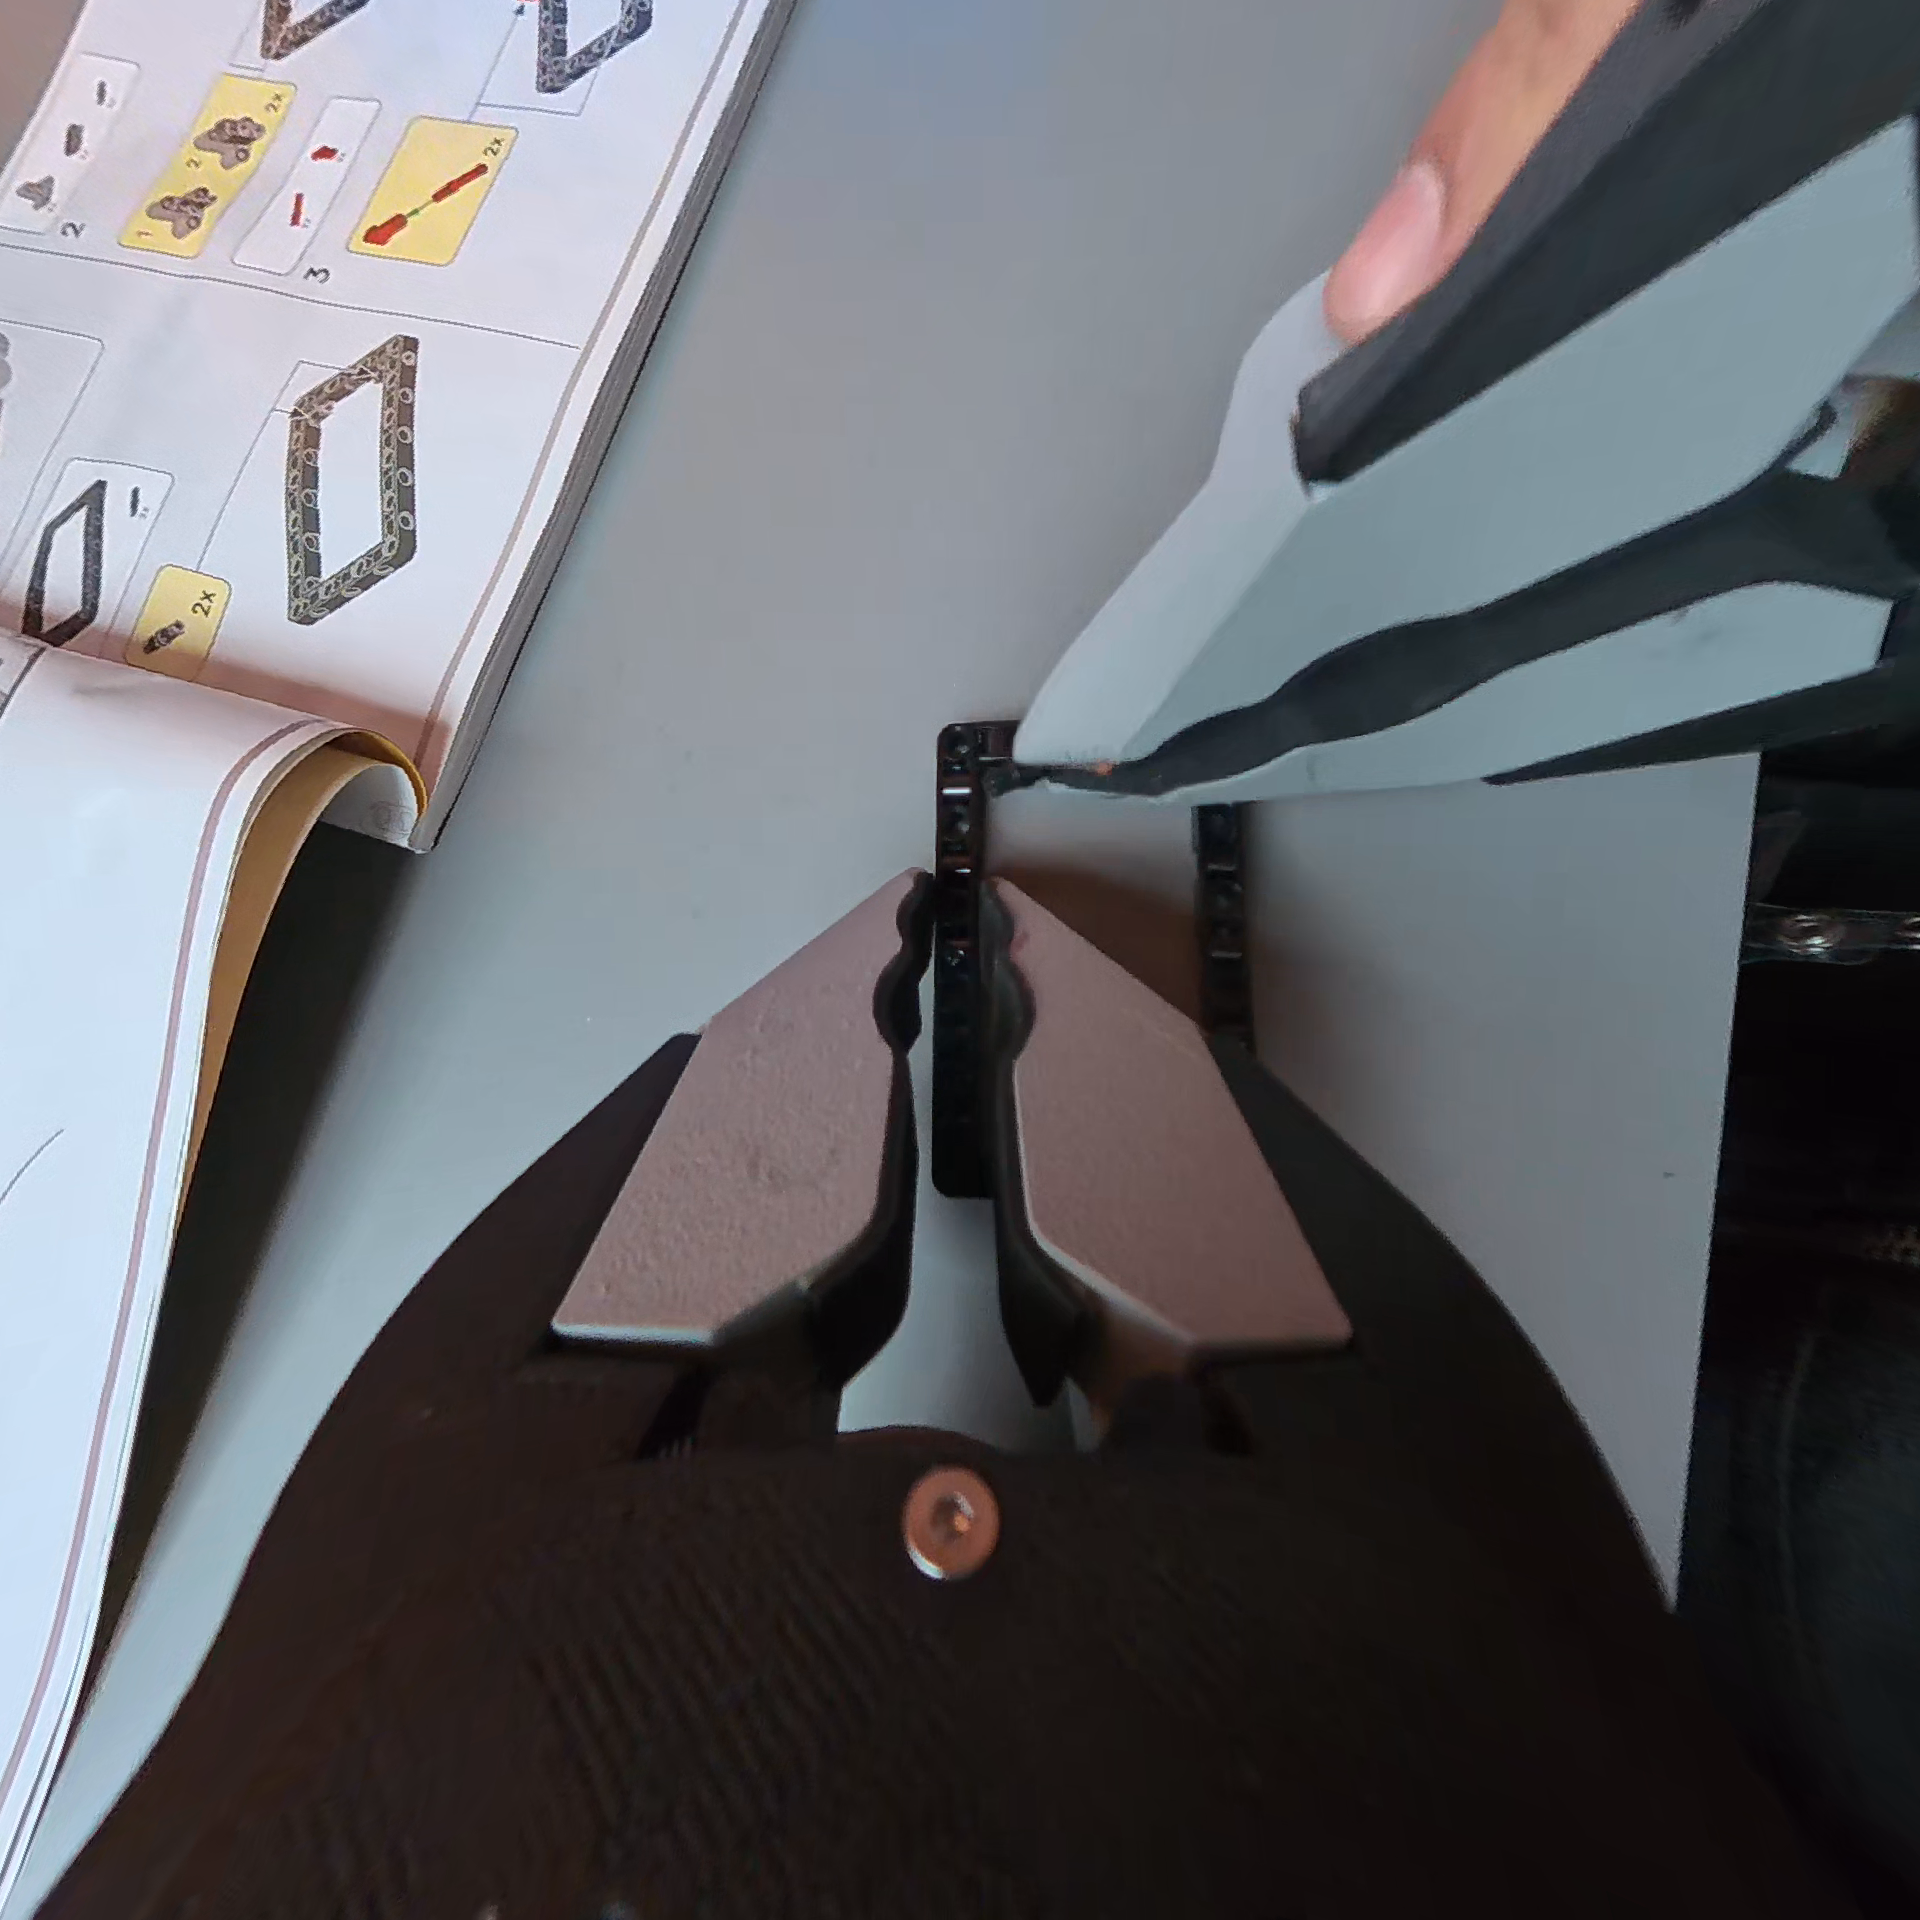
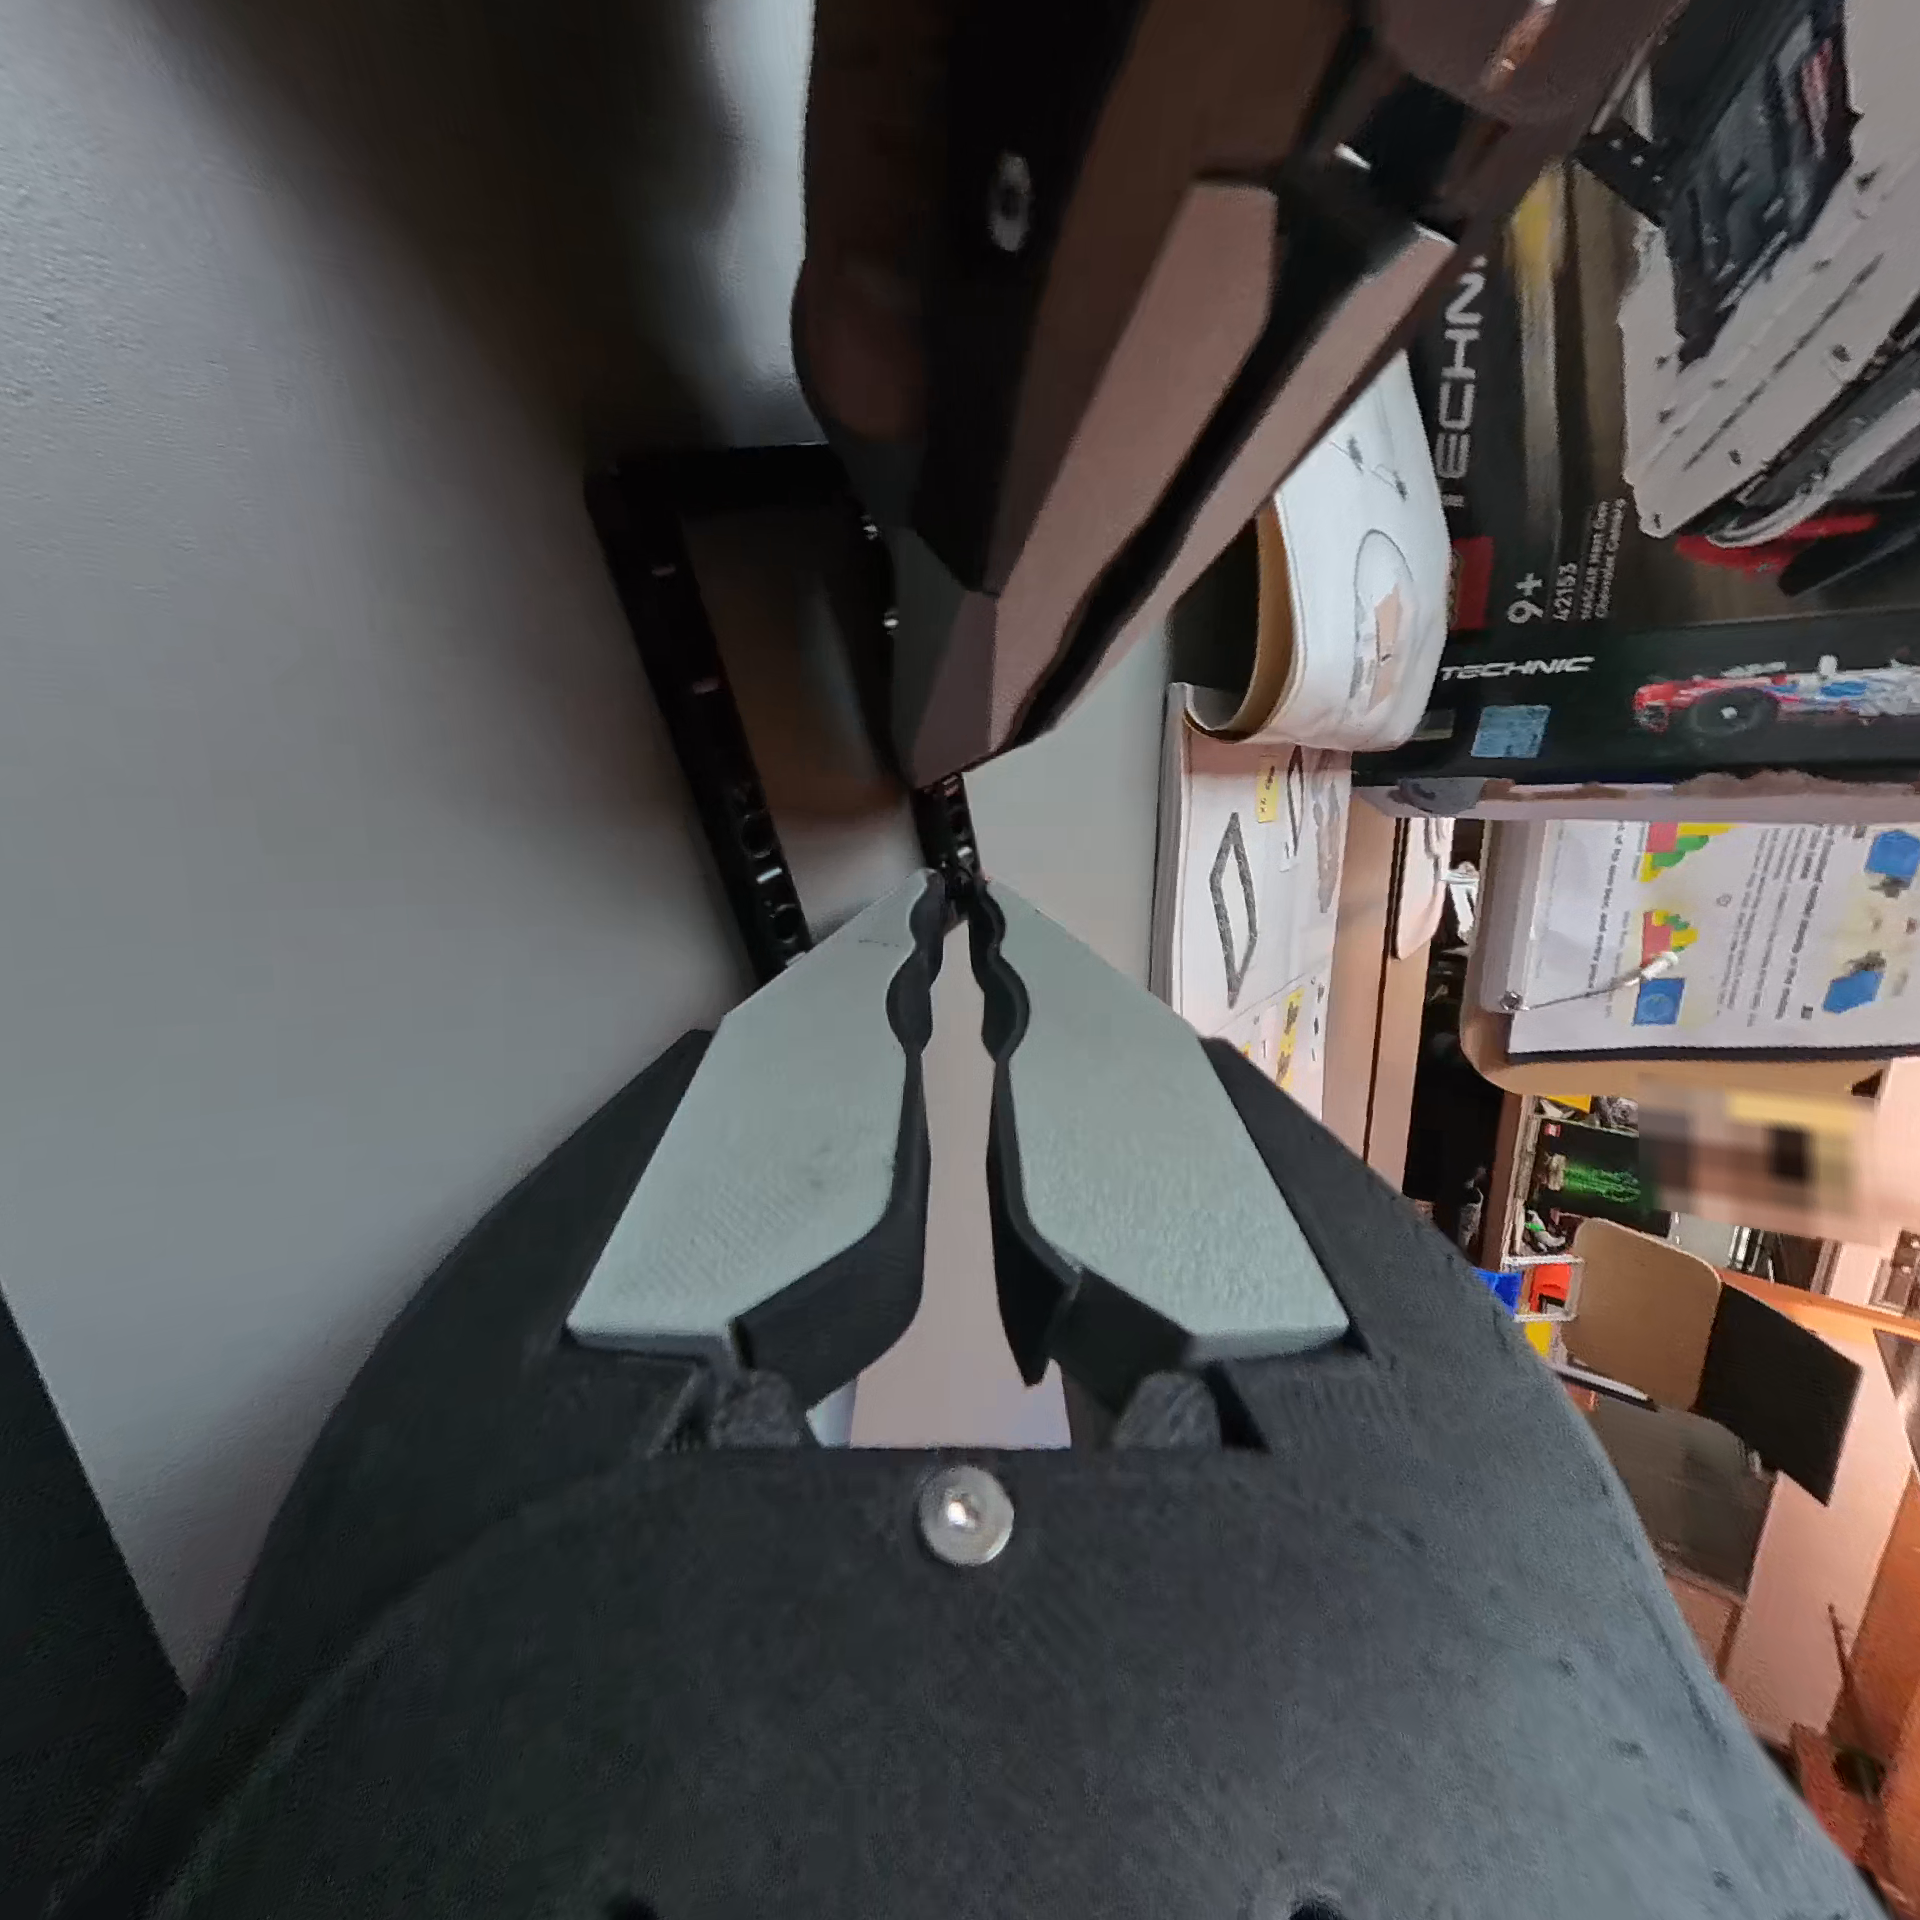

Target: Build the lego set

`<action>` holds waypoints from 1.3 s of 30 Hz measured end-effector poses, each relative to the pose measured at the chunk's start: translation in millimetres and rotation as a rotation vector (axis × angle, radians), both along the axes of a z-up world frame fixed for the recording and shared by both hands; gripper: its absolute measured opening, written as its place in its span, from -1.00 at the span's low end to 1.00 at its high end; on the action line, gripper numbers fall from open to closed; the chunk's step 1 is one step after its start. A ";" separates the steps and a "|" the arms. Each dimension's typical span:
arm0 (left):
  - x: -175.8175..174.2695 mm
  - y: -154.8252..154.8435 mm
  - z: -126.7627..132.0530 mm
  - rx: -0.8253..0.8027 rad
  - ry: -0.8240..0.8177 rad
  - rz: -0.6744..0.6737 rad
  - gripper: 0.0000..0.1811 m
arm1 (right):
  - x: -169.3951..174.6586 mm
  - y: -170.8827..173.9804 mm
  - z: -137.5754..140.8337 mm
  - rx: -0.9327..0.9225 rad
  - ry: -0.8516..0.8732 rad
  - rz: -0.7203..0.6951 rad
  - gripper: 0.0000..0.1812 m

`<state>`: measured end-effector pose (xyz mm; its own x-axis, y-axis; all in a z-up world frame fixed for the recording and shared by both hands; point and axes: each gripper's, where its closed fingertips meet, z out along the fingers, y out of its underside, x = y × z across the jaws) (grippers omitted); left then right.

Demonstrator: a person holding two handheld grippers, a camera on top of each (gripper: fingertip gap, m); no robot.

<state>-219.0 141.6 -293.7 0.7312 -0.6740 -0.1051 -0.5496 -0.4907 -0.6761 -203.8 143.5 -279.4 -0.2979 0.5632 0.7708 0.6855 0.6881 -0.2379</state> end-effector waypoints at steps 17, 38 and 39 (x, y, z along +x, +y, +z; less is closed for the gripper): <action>0.7 -1.1 -0.2 -0.020 -0.031 -0.021 -0.93 | -0.1 3.2 -9.1 0.154 -0.113 -0.006 -0.98; 0.1 1.6 -1.0 -0.105 -0.124 -0.035 -0.92 | -2.3 11.2 -13.4 0.053 -0.163 -0.048 -0.97; 0.0 1.6 -1.0 -0.105 -0.125 -0.034 -0.92 | -3.0 11.7 -13.3 0.044 -0.164 -0.046 -0.97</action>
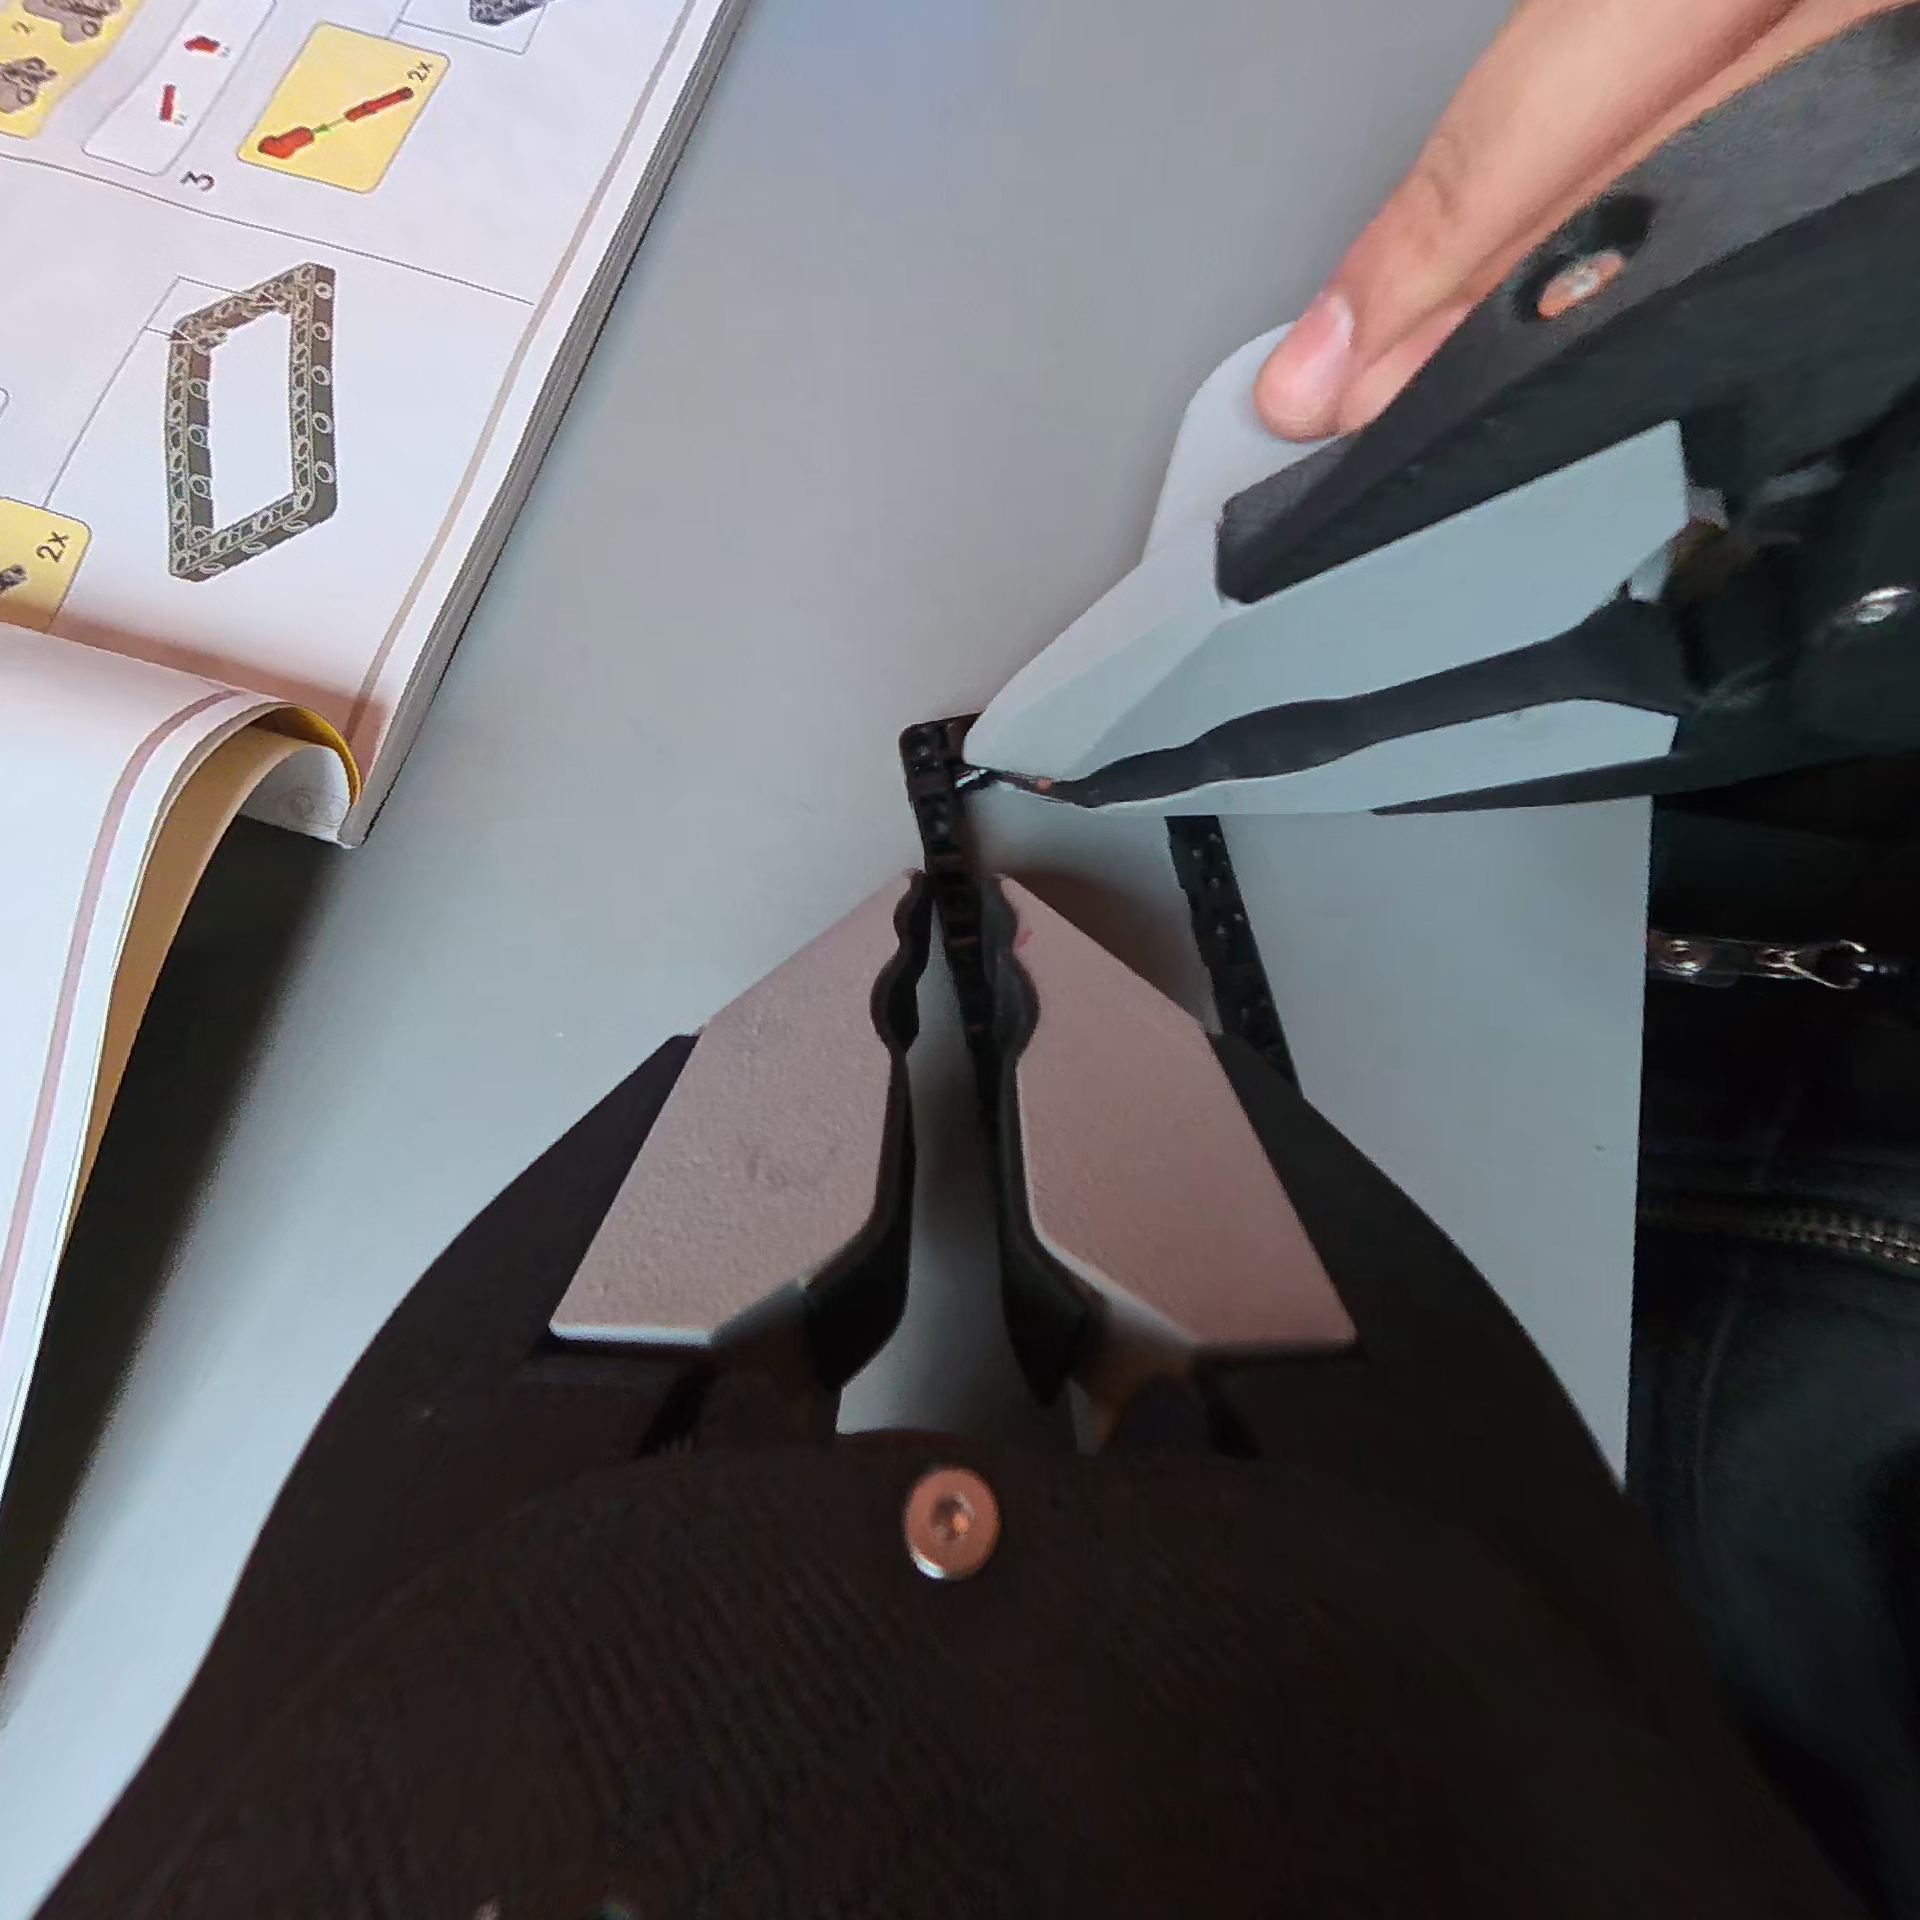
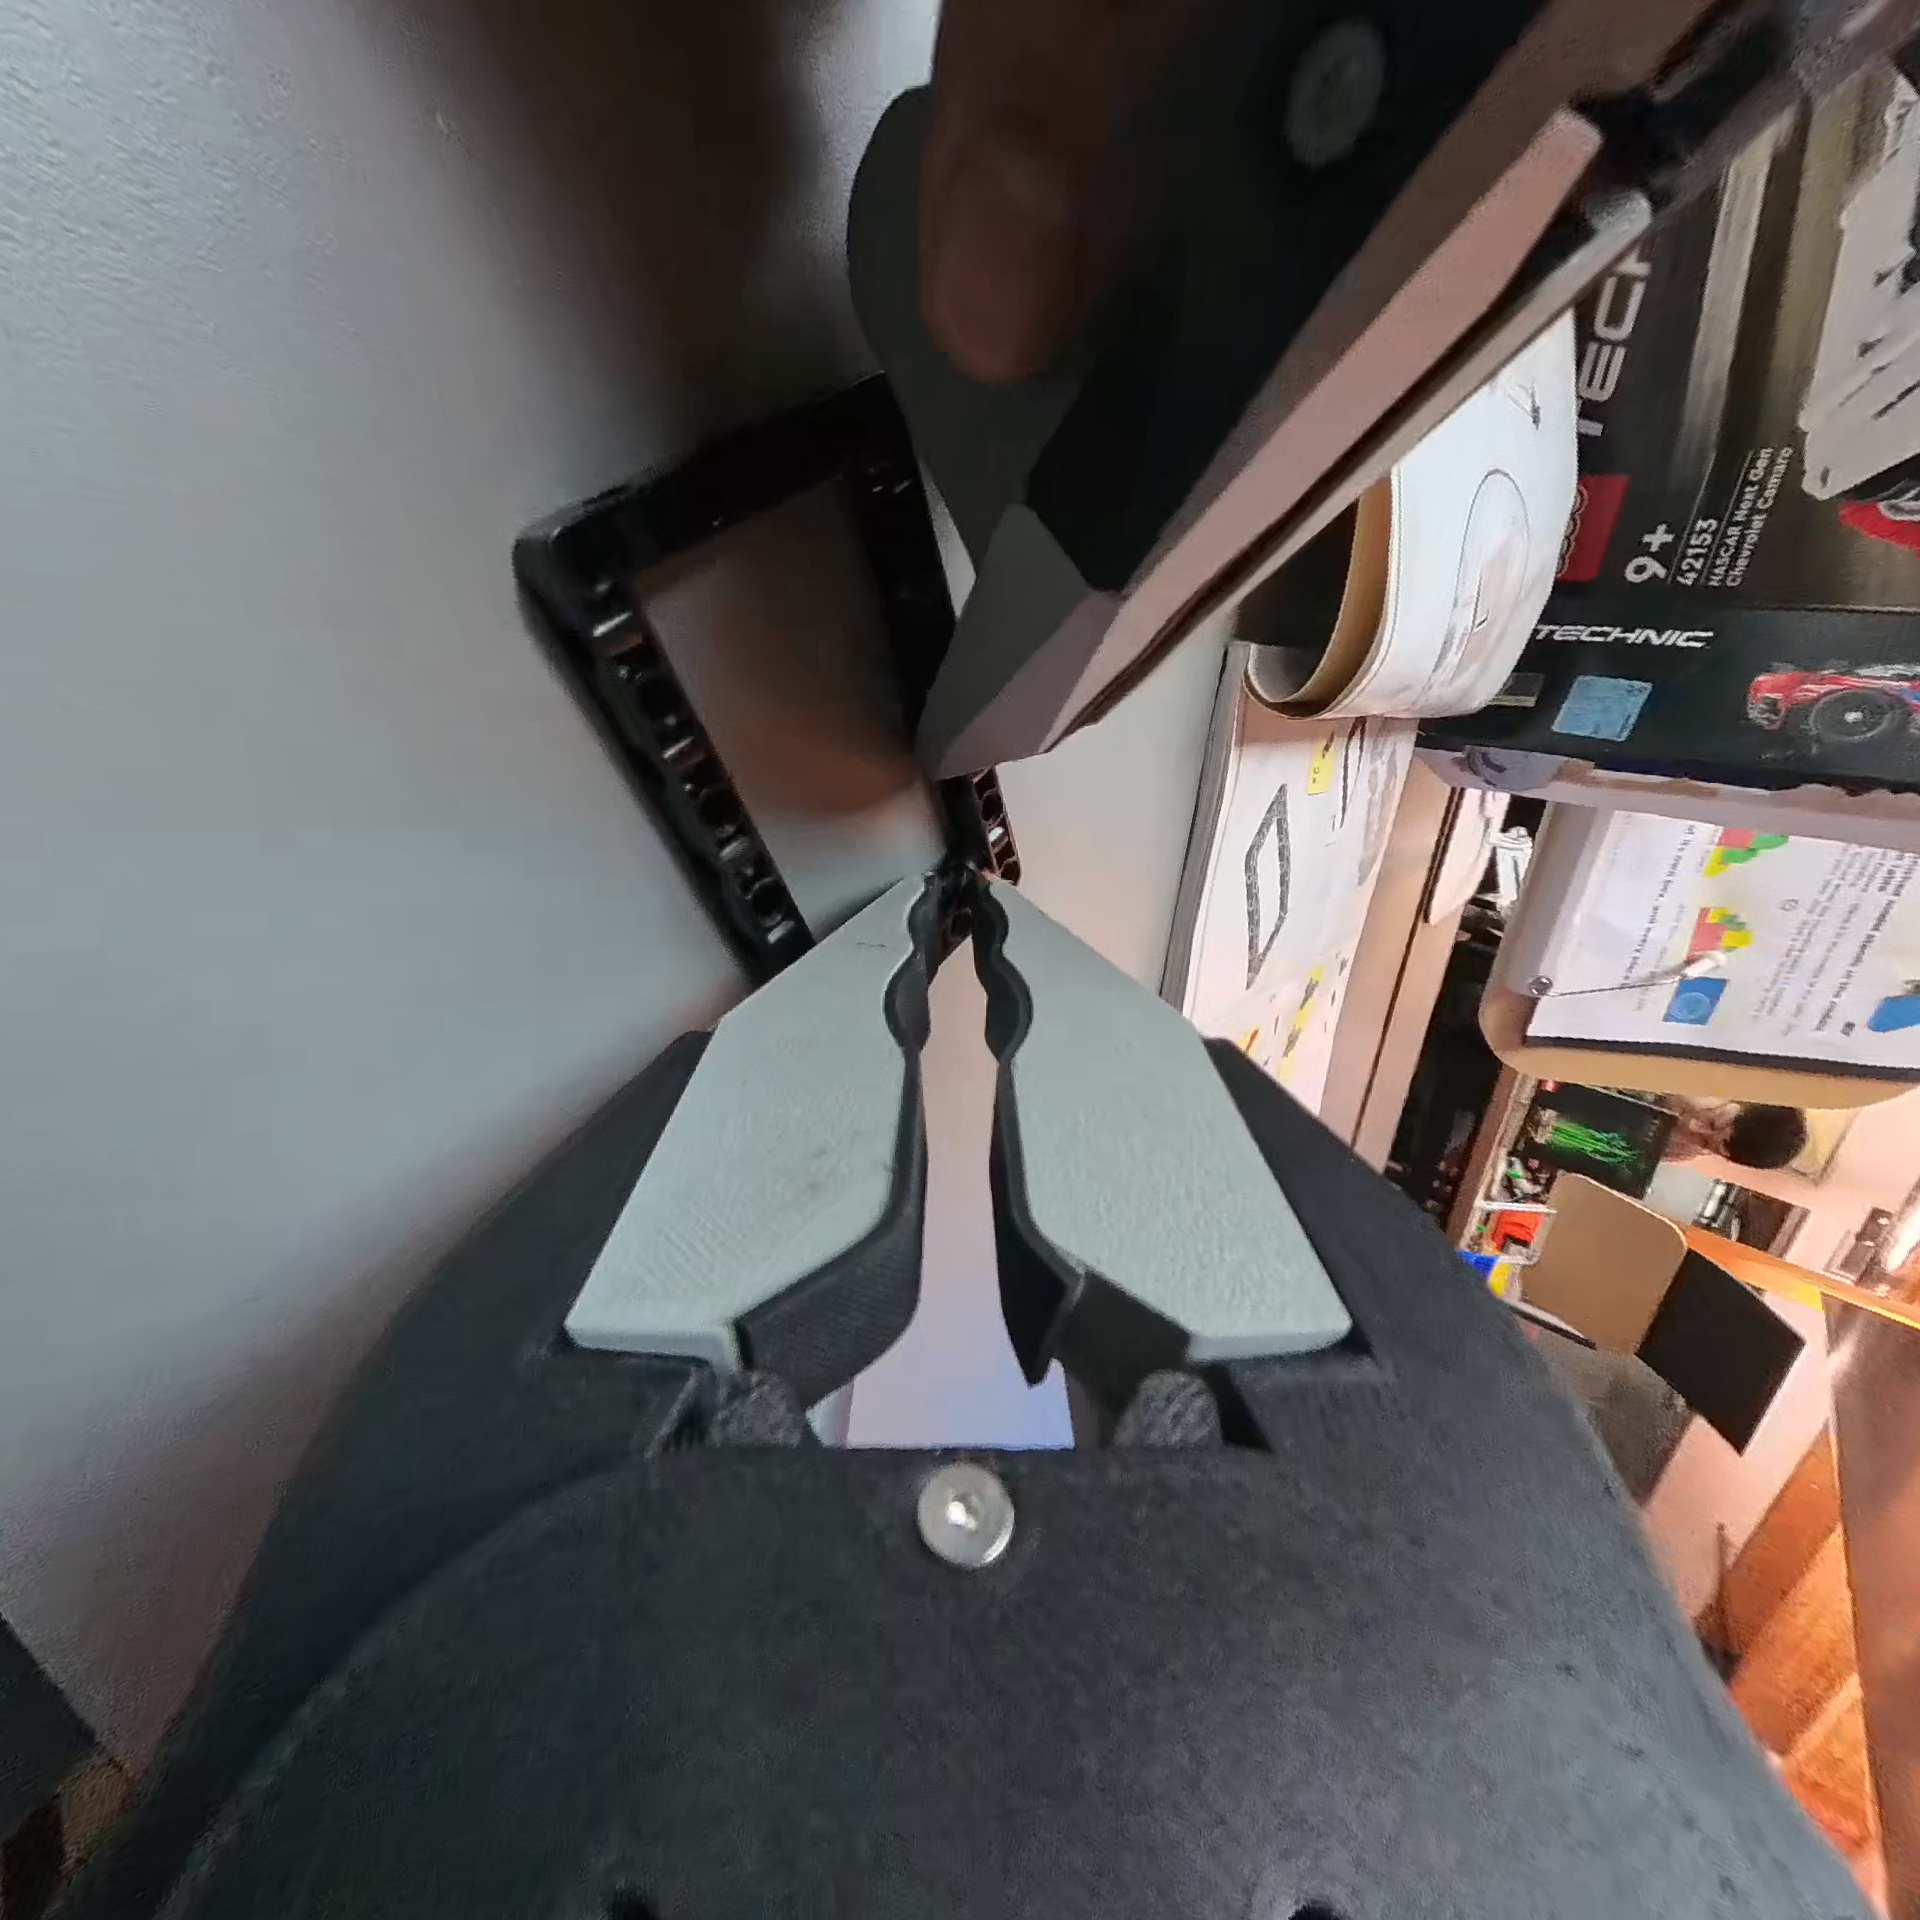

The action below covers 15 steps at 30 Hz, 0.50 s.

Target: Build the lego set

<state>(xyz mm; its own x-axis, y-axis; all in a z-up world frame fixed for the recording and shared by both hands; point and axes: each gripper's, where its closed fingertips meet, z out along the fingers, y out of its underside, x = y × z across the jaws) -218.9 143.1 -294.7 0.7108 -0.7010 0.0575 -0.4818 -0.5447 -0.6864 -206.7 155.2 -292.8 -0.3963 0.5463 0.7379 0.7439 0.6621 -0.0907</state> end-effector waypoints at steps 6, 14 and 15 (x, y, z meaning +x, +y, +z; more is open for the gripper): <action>-0.4 0.1 -0.1 -0.006 -0.009 0.001 -0.92 | -0.3 -0.6 1.4 -0.062 0.062 -0.019 -0.98; 8.3 -11.6 0.1 -0.044 -0.035 0.038 -0.84 | -0.2 3.8 1.5 -0.225 0.183 -0.043 -0.98; 8.1 -13.4 0.2 -0.041 -0.031 0.037 -0.83 | -1.3 3.8 1.6 -0.235 0.190 -0.030 -0.98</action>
